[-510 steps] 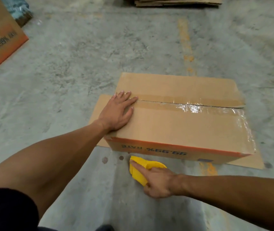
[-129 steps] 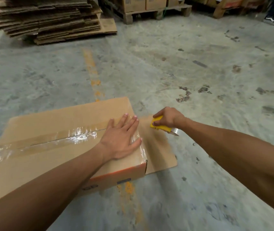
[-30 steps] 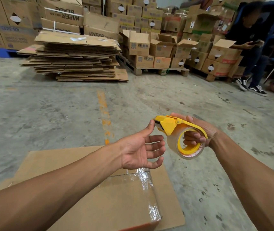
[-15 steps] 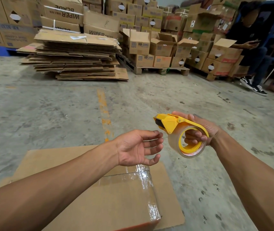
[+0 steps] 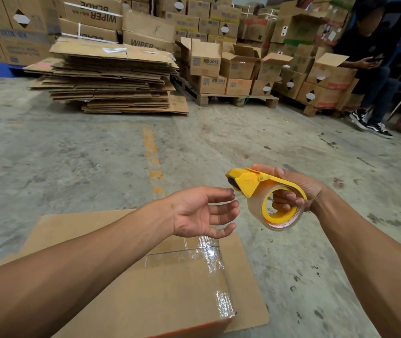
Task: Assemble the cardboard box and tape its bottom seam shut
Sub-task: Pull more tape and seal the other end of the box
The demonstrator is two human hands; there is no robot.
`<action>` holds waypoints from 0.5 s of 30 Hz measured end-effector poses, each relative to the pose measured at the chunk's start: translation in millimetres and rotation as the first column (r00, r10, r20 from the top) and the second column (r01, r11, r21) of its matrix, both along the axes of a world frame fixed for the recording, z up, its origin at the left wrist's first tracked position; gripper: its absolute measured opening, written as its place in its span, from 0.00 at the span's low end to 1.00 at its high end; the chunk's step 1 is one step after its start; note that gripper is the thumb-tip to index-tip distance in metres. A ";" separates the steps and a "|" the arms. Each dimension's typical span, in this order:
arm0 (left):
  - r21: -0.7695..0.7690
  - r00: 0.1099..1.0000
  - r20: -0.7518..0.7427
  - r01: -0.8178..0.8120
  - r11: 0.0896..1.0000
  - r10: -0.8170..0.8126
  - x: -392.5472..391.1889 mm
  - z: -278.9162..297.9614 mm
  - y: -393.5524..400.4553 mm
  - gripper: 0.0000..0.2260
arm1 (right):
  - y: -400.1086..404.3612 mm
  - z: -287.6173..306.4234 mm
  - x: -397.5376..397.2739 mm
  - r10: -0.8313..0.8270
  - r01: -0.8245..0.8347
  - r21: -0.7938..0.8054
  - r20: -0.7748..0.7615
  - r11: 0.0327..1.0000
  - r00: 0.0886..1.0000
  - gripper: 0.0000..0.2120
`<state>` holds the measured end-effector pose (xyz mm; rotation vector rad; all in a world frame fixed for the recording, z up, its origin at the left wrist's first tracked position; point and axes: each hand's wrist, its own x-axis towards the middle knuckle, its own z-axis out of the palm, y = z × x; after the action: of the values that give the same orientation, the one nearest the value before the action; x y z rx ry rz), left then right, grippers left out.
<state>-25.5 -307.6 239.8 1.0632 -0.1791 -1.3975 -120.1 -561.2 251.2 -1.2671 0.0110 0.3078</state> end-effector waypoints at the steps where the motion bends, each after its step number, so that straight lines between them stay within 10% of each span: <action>1: 0.011 1.000 0.004 0.004 1.000 -0.004 -0.5 -1.4 -0.8 0.02 | 1.8 0.8 -0.5 -0.021 0.021 -0.011 -0.006 1.000 1.000 0.28; 15: 0.238 0.996 0.079 0.022 0.971 -0.042 27.2 -22.0 -4.5 0.06 | 29.5 10.0 -4.3 -0.065 0.021 -0.321 -0.128 0.947 0.990 0.31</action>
<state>1.6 -312.1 217.8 1.3227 -0.0915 -1.4289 -124.4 -531.8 261.2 -1.5623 0.2138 0.3648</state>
